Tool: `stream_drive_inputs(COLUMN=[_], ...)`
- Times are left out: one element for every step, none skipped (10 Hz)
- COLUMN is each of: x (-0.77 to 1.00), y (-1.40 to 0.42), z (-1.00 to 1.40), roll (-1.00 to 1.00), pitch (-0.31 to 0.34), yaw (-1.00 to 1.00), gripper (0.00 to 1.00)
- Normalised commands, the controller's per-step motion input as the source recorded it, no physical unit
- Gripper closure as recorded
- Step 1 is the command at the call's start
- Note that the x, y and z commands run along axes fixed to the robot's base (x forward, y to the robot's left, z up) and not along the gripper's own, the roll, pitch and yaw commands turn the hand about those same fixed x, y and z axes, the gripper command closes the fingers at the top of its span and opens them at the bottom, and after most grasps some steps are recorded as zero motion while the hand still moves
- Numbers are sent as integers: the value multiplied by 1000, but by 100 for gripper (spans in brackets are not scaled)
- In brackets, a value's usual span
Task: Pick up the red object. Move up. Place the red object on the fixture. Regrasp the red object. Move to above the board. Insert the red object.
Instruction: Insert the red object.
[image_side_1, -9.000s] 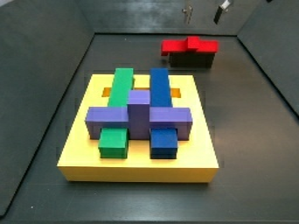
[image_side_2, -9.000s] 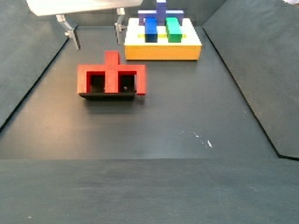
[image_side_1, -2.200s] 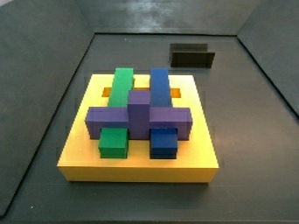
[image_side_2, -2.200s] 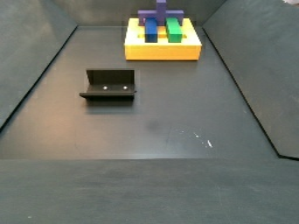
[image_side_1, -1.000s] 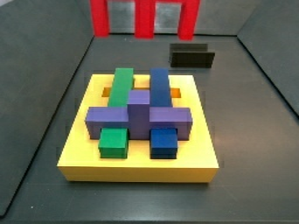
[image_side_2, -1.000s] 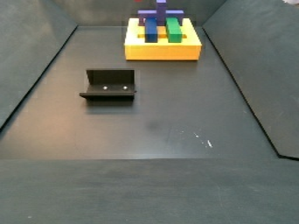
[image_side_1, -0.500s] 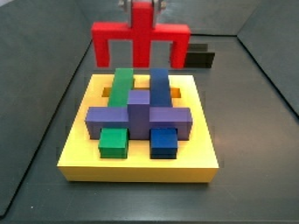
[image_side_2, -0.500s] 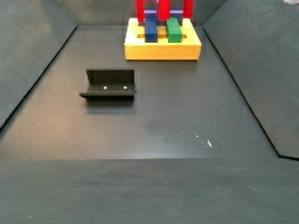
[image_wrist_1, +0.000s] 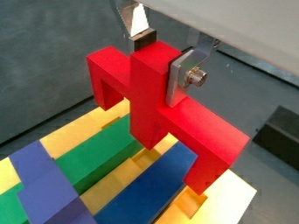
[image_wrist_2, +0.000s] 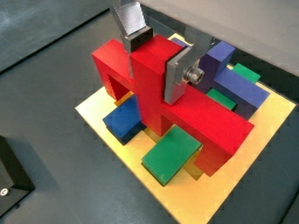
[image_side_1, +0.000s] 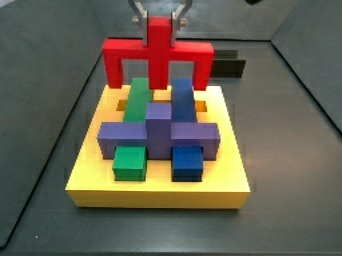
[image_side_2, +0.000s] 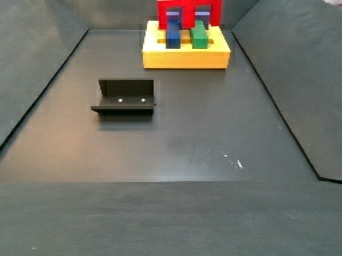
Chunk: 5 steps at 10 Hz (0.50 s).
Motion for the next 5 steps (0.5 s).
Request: stream_drive_inputs(x=[0,43,160,123,57], y=[-146,-177,-103,0,6], z=[-163,-163,-114,-94,-183], roll=[50,70,56,54,133], pitch=[-104,-70,-21,0,0], yaw=[-23,-23,0,0,0], gripper=[100,100,100,100,100])
